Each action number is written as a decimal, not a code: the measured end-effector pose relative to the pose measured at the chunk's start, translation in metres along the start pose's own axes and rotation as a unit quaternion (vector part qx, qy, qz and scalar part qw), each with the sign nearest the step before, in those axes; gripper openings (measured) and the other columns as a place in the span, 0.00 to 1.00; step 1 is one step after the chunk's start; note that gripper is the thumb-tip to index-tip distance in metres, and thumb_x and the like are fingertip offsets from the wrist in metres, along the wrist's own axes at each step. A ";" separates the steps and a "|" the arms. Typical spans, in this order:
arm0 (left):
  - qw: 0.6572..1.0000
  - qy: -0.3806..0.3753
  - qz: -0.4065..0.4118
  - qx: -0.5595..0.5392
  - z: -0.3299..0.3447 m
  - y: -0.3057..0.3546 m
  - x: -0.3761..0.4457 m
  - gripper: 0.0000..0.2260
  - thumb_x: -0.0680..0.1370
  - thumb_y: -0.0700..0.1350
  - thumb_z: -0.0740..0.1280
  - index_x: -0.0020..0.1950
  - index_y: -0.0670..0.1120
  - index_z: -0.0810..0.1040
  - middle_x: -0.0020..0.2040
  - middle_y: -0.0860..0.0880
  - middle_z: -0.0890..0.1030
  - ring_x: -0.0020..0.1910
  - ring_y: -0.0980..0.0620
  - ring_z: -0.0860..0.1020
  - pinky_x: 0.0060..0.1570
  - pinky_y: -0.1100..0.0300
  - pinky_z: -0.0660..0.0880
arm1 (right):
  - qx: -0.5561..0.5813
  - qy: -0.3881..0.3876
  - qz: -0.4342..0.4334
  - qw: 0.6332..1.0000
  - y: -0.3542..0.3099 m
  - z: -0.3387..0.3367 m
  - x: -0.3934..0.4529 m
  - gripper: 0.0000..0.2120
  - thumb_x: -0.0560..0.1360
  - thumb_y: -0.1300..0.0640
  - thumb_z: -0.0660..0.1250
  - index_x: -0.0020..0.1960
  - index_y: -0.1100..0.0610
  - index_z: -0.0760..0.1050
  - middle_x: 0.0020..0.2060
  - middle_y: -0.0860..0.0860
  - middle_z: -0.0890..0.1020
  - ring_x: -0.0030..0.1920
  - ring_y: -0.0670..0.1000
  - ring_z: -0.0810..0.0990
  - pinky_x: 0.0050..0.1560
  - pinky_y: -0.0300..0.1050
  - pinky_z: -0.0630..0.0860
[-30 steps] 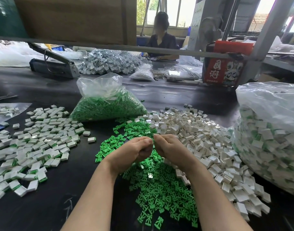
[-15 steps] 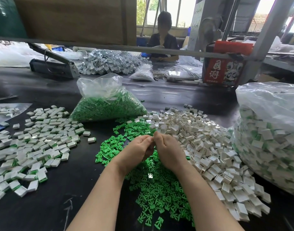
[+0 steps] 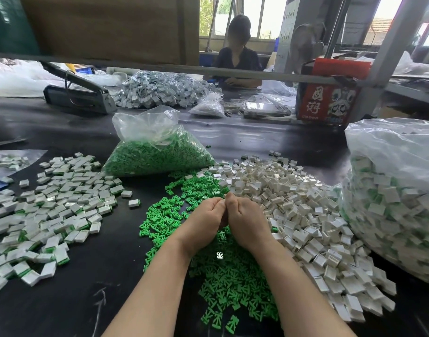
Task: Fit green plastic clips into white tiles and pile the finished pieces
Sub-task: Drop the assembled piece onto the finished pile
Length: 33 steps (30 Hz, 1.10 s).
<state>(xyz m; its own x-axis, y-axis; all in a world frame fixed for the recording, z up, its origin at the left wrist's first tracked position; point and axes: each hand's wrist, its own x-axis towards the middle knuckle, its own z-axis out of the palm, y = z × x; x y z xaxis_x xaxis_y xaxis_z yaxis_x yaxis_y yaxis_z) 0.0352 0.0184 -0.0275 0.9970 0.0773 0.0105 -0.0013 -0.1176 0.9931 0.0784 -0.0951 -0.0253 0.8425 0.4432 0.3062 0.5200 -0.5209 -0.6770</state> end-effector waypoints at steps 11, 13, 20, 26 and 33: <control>0.999 0.014 0.025 0.020 0.004 -0.005 0.004 0.15 0.85 0.43 0.54 0.47 0.48 0.79 0.38 0.59 0.84 0.41 0.65 0.80 0.42 0.71 0.73 | -0.018 0.010 0.000 1.000 0.000 0.000 0.001 0.24 0.83 0.51 0.49 0.30 0.50 0.66 0.29 0.48 0.74 0.30 0.48 0.71 0.34 0.45 0.65; 0.999 0.015 0.025 0.026 0.004 -0.005 0.004 0.15 0.85 0.44 0.54 0.48 0.49 0.79 0.39 0.58 0.84 0.42 0.64 0.81 0.43 0.70 0.74 | -0.023 0.009 0.000 1.000 0.000 0.000 0.001 0.24 0.84 0.51 0.50 0.30 0.50 0.66 0.28 0.48 0.73 0.29 0.47 0.70 0.33 0.45 0.63; 0.998 0.014 0.028 0.051 0.002 -0.006 0.004 0.14 0.85 0.45 0.55 0.48 0.48 0.79 0.45 0.51 0.83 0.46 0.58 0.80 0.49 0.63 0.75 | -0.043 0.009 -0.012 0.999 0.000 -0.002 -0.002 0.23 0.84 0.53 0.50 0.30 0.49 0.63 0.29 0.44 0.71 0.30 0.46 0.70 0.33 0.45 0.62; 1.000 -0.005 0.029 -0.006 -0.002 -0.006 0.001 0.12 0.85 0.44 0.56 0.50 0.46 0.78 0.48 0.46 0.83 0.50 0.53 0.80 0.54 0.58 0.78 | 0.015 -0.008 0.001 1.000 -0.003 -0.003 0.000 0.22 0.82 0.48 0.46 0.33 0.53 0.66 0.31 0.51 0.73 0.35 0.53 0.72 0.39 0.52 0.70; 0.994 -0.033 0.057 -0.084 -0.005 0.000 -0.001 0.12 0.79 0.53 0.59 0.40 0.54 0.80 0.43 0.54 0.82 0.48 0.59 0.79 0.55 0.62 0.75 | 0.384 -0.022 0.110 0.917 -0.002 -0.020 0.006 0.22 0.84 0.48 0.48 0.37 0.56 0.68 0.25 0.47 0.69 0.24 0.43 0.65 0.25 0.33 0.64</control>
<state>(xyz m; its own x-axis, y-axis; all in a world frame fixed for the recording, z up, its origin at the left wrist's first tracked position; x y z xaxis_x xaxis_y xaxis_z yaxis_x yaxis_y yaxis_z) 0.0335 0.0229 -0.0265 0.9926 0.0076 0.1212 -0.1214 0.0455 0.9916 0.0850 -0.1061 -0.0082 0.8998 0.4272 0.0889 0.0713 0.0571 -0.9958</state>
